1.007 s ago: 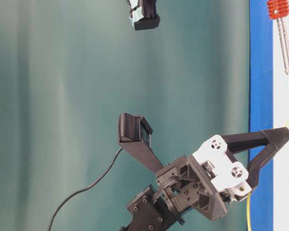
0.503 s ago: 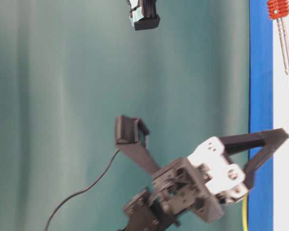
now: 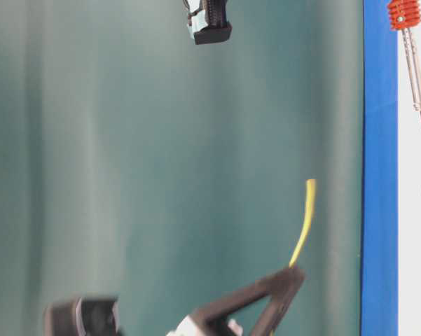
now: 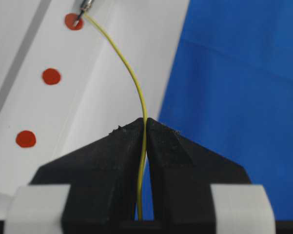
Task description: Touch the tip of the soldering iron to the tip of the solder at the mark.
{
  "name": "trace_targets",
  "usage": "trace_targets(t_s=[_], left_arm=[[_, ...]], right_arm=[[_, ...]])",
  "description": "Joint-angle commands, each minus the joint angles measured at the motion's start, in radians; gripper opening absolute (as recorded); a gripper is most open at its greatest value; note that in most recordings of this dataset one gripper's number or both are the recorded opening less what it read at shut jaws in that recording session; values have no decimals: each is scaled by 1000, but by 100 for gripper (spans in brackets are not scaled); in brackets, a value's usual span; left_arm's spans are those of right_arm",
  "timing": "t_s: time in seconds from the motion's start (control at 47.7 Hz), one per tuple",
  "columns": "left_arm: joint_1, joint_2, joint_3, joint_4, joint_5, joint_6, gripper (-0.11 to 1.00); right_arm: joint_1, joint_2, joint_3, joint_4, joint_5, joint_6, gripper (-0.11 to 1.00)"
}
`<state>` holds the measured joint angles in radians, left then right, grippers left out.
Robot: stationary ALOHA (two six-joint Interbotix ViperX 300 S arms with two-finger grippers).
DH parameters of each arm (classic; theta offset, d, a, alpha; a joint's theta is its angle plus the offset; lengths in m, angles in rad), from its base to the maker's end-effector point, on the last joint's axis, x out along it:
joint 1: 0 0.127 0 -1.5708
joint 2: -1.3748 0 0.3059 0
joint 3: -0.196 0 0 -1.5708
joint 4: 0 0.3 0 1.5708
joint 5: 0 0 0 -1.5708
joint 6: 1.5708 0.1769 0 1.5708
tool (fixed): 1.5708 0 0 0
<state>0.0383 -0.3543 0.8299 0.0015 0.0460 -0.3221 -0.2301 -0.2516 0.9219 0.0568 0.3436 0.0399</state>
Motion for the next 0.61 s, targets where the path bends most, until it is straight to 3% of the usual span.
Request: trace_targets(t_s=[0.0, 0.294, 0.587], left_arm=[[-3, -58, 31, 2, -37, -5, 1], [-3, -118, 81, 2, -57, -3, 1], [-9, -153, 107, 2, -58, -3, 1]], right_arm=[[-2, -6, -25, -2, -11, 0, 6], [-2, -51, -21, -2, -15, 0, 6], [-2, -336, 71, 0, -20, 0, 6]])
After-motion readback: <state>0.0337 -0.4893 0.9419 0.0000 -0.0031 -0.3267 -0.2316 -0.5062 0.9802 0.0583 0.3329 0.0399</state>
